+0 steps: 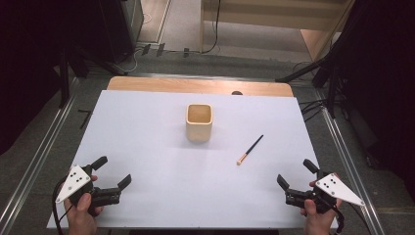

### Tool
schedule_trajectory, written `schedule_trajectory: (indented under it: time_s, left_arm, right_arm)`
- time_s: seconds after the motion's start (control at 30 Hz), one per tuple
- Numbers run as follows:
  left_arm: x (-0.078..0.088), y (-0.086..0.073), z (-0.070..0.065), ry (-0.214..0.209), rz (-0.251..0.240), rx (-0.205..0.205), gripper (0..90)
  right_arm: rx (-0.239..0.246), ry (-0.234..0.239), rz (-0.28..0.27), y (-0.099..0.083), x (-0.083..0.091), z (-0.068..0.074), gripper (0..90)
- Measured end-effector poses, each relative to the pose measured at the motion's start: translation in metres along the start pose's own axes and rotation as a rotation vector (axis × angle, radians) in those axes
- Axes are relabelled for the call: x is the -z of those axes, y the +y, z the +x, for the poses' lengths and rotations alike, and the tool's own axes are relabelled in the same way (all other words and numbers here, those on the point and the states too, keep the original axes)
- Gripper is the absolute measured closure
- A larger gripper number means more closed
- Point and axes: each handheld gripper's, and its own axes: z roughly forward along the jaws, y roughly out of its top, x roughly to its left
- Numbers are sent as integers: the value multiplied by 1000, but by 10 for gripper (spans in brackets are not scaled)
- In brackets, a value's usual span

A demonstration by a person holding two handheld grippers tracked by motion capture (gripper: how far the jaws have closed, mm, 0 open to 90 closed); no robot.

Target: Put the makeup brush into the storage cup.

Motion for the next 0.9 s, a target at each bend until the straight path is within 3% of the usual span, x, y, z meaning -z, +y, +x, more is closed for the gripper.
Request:
schedule_trajectory:
  time_s: [0.37, 0.9]
  left_arm:
    - [0, 0, 0, -3, -2, -3, 0]
    - [0, 0, -1, -7, -2, -4, 0]
  right_arm:
    - [18, -4, 9, 1, -2, 4, 0]
    - [0, 17, 22, 13, -13, 9, 0]
